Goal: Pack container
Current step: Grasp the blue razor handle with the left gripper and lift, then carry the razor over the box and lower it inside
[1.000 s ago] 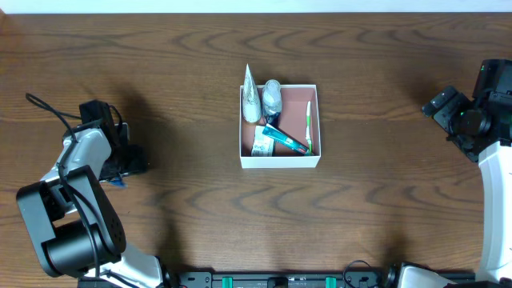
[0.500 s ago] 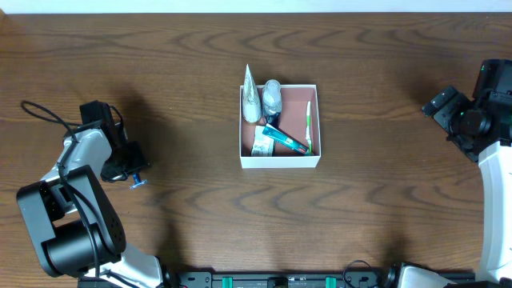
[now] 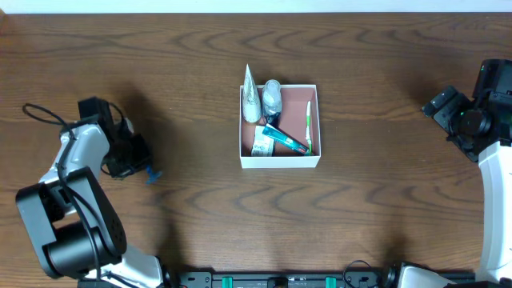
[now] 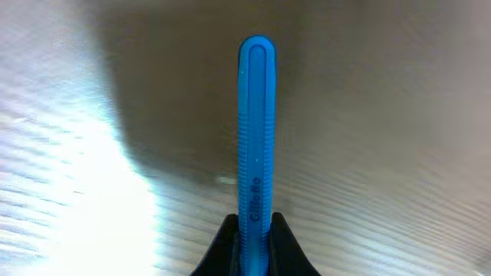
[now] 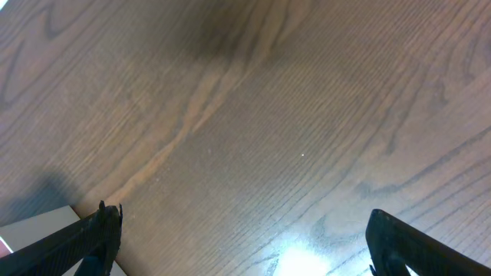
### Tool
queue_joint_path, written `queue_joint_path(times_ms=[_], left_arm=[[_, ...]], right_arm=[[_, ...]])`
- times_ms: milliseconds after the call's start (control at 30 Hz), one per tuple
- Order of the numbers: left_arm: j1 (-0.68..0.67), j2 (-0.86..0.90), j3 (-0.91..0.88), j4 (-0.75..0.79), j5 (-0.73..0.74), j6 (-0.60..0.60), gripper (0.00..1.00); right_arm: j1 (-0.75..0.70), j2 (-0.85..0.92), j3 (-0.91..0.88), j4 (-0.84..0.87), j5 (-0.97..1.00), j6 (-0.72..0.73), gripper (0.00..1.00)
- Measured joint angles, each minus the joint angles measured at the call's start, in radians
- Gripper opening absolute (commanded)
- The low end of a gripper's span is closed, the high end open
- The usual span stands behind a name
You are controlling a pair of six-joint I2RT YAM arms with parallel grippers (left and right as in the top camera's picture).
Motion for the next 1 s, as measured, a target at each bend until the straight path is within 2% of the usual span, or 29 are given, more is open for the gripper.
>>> queue_joint_path(times_ms=[133, 267, 433, 667, 1000], left_arm=[[-0.070, -0.081, 0.083, -0.069, 0.072, 0.016, 0.06], [-0.195, -0.198, 0.170, -0.100, 0.107, 0.036, 0.06], [-0.365, -0.316, 0.272, -0.100, 0.089, 0.037, 0.06], [-0.657, -0.406, 0.396, -0.088, -0.128, -0.013, 0.06], [-0.998, -0.367, 0.406, 0.062, -0.459, -0.186, 0.06]], right_arm=[[0.000, 0.000, 0.000, 0.000, 0.000, 0.000, 0.99], [0.000, 0.000, 0.000, 0.000, 0.000, 0.000, 0.99], [0.000, 0.000, 0.000, 0.000, 0.000, 0.000, 0.99], [0.000, 0.000, 0.000, 0.000, 0.000, 0.000, 0.99], [0.000, 0.000, 0.000, 0.000, 0.000, 0.000, 0.99]])
